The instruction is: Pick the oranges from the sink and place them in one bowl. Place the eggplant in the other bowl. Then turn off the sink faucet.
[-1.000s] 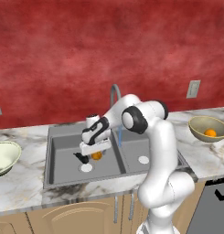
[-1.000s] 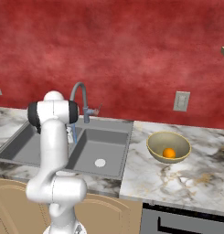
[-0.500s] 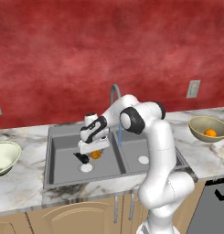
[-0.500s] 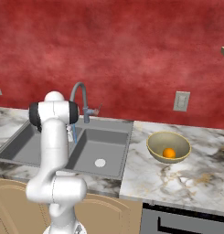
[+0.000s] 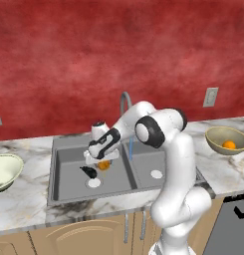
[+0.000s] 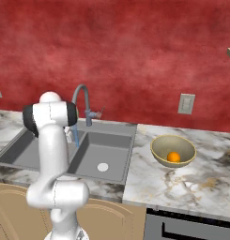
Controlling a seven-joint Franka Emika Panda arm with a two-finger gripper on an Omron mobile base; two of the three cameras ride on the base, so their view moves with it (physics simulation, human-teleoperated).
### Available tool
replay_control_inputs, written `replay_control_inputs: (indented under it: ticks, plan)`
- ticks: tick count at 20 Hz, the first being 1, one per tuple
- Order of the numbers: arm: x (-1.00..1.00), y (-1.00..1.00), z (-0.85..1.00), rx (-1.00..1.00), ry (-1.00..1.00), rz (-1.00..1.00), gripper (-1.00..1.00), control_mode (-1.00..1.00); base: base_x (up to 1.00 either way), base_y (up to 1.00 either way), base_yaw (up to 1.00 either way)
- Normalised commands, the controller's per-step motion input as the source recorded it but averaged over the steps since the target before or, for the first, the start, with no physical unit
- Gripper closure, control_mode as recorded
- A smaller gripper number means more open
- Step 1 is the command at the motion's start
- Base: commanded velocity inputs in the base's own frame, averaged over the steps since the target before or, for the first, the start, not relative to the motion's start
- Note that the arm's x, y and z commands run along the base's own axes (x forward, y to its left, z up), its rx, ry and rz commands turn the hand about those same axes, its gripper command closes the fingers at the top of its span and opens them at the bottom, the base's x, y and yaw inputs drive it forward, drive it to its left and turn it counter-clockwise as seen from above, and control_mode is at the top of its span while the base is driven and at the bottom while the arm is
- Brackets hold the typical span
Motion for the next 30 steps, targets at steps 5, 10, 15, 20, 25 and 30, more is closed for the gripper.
replay_control_inputs:
  ticks: [5,10,15,20,25,30]
  plan:
    - [-0.90,-0.10,0.65,0.09,-0.58,-0.15,1.00,-1.00,0.00,0.00,0.00]
    - [-0.93,-0.06,0.95,0.07,-0.50,-0.20,1.00,-1.00,0.00,0.00,0.00]
    - [-0.87,-0.13,1.00,0.07,-0.33,-0.14,1.00,-1.00,0.00,0.00,0.00]
    - [-0.82,-0.09,1.00,0.06,-0.02,-0.04,1.00,-1.00,0.00,0.00,0.00]
    - [-0.64,-0.01,1.00,0.02,-0.01,0.00,1.00,-1.00,0.00,0.00,0.00]
    - [-0.59,-0.19,0.99,0.03,0.00,-0.01,1.00,-1.00,0.00,0.00,0.00]
